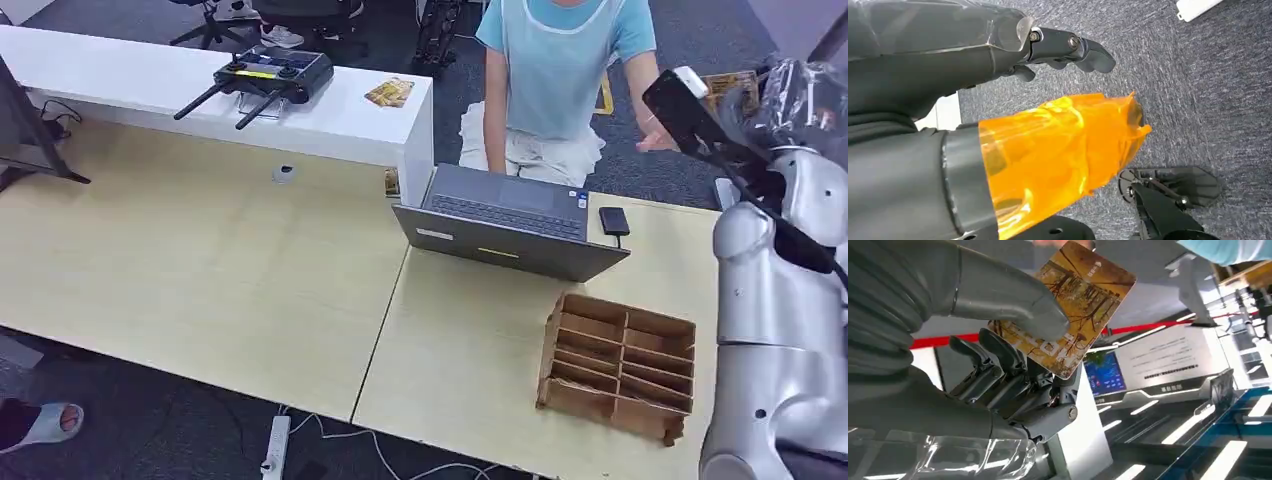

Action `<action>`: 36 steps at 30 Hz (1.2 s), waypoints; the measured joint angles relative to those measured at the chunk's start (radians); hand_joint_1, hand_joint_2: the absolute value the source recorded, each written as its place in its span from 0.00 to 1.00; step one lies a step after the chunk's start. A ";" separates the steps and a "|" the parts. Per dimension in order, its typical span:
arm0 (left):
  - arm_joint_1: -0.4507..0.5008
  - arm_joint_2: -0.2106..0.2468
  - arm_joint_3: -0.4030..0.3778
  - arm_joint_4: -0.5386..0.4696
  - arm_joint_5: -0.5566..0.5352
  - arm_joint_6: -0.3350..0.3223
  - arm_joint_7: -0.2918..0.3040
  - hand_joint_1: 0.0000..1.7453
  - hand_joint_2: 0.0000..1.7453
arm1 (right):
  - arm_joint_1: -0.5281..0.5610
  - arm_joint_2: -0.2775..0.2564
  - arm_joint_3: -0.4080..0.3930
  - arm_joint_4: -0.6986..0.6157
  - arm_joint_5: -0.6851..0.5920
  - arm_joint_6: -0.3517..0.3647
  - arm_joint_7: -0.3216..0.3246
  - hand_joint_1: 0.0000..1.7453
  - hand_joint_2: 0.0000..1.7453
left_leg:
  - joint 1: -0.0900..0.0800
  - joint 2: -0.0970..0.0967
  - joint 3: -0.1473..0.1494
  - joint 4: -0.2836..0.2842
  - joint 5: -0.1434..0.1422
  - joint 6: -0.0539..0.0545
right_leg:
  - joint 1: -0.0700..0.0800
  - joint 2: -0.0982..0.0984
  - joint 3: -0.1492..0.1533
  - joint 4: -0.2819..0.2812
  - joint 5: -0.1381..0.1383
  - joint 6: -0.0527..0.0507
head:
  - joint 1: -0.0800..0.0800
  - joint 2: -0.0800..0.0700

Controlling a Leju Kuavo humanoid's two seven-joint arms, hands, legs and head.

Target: Pass the card to the sensor for recognition and then transmit it.

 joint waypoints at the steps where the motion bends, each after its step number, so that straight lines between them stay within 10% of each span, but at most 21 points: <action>1: 0.000 0.000 0.000 0.000 0.001 0.000 0.000 0.00 0.00 | 0.001 0.002 -0.005 -0.003 -0.004 0.001 -0.002 1.00 1.00 | 0.000 0.000 0.000 0.000 0.000 0.000 | 0.000 0.000 0.000 0.000 0.000 0.000 | 0.000 0.000; 22: 0.001 0.009 0.030 0.000 0.052 0.000 0.006 0.00 0.00 | -0.028 0.027 -0.134 0.034 -0.654 0.199 -0.145 1.00 1.00 | 0.000 0.000 0.000 0.000 0.000 0.000 | 0.000 0.000 0.000 0.000 0.000 0.000 | 0.000 0.000; 36: 0.001 0.010 0.043 0.000 0.069 -0.001 0.010 0.00 0.00 | 0.035 -0.080 -0.122 0.008 -1.041 0.286 -0.179 1.00 1.00 | 0.000 0.000 0.000 0.000 0.000 0.000 | 0.000 0.000 0.000 -0.001 0.000 0.000 | 0.000 0.000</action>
